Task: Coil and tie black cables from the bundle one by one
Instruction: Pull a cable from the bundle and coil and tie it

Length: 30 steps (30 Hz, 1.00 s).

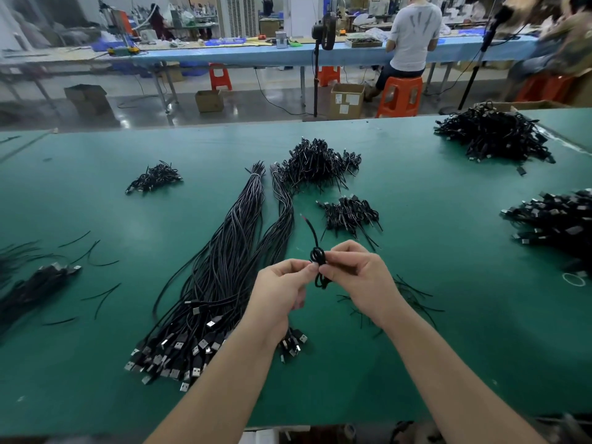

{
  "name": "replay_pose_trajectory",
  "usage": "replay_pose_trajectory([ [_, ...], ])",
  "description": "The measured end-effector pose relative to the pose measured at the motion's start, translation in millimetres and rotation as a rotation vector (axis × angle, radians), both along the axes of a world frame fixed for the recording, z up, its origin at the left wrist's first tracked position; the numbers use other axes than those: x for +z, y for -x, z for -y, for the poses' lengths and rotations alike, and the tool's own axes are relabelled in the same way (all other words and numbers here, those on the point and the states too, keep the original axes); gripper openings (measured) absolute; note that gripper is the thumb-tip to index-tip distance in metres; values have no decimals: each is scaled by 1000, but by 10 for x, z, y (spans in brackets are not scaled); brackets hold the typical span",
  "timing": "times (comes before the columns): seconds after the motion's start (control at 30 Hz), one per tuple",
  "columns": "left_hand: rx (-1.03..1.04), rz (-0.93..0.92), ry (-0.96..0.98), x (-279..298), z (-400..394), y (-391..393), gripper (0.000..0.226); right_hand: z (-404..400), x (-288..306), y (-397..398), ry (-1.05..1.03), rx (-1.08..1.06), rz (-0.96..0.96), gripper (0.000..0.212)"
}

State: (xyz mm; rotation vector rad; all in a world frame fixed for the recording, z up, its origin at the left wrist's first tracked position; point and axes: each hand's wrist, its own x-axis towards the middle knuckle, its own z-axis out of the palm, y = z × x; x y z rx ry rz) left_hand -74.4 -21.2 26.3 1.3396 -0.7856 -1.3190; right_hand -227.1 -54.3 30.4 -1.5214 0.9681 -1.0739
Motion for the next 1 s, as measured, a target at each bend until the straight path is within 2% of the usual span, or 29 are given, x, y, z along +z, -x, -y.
replay_pose_trajectory([
  [0.07,7,153,73,0,-7,-22,14,1,-7,22,53,-2,-69,23],
  [0.13,45,463,237,-12,-10,-39,12,15,-20,50,6,3,-67,26],
  [0.23,131,888,585,-18,-24,-57,9,16,9,25,-307,-24,41,15],
  [0.3,143,1096,821,-43,-31,-79,7,18,29,8,-549,8,129,28],
  [0.33,144,1181,905,-64,-33,-83,7,21,34,12,-614,48,160,34],
  [0.4,164,1262,970,-84,-31,-91,8,29,43,29,-652,125,221,31],
  [0.47,190,1300,966,-90,-26,-115,7,37,44,41,-695,167,262,38],
  [0.57,171,1375,982,-104,-34,-151,7,36,44,64,-771,242,170,44],
  [0.63,166,1396,986,-84,-50,-138,7,38,22,70,-774,297,204,37],
  [0.73,207,1385,872,-55,-103,-49,9,39,-21,24,-689,224,267,22],
  [0.83,203,1224,650,-28,-127,12,6,28,-75,-18,-542,134,249,14],
  [1.0,68,760,293,43,-62,-18,7,1,-89,14,-254,110,125,24],
])
